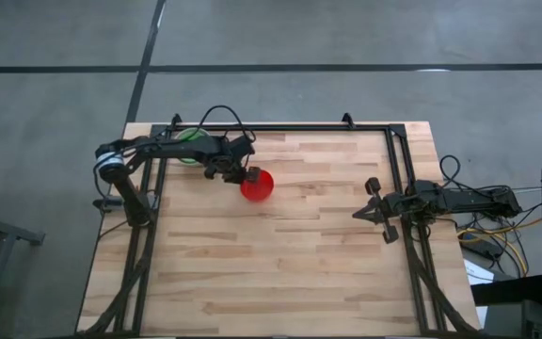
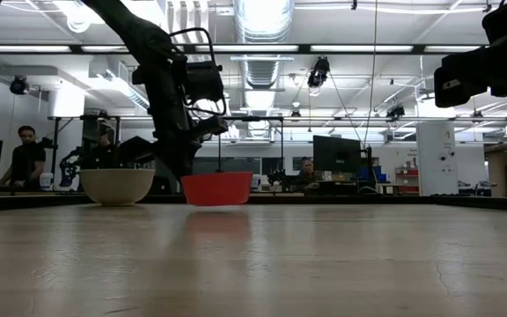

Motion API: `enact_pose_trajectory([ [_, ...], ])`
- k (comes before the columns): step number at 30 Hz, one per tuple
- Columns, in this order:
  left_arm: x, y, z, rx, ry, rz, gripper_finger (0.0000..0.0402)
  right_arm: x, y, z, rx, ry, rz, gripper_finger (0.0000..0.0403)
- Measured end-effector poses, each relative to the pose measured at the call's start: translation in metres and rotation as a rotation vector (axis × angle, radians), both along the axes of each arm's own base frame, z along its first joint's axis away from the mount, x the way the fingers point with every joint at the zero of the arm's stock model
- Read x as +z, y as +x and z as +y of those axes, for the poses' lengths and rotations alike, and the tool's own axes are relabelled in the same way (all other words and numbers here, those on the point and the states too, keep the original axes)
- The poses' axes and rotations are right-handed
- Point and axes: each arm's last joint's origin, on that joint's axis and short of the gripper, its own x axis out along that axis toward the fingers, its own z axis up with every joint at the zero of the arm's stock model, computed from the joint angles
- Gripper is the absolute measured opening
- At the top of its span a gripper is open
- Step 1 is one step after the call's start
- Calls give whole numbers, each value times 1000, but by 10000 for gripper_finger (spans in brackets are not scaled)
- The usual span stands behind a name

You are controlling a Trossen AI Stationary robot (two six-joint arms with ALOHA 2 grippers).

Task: Nest bowls inside each other
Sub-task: Stack the red bowl on the stacked bowls

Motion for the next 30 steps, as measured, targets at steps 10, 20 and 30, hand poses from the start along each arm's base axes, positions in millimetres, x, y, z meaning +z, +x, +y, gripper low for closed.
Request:
enact_pose_trajectory([
  [10, 18, -12, 3, 28, 62, -4, 4, 0, 0, 0, 0, 0, 0, 9],
  [20, 46, -26, 1, 56, 148, -58, 5, 0, 0, 0, 0, 0, 0, 8],
  [30, 68, -38, -3, 108, 220, -103, 5, 0, 0, 0, 0, 0, 0, 9],
])
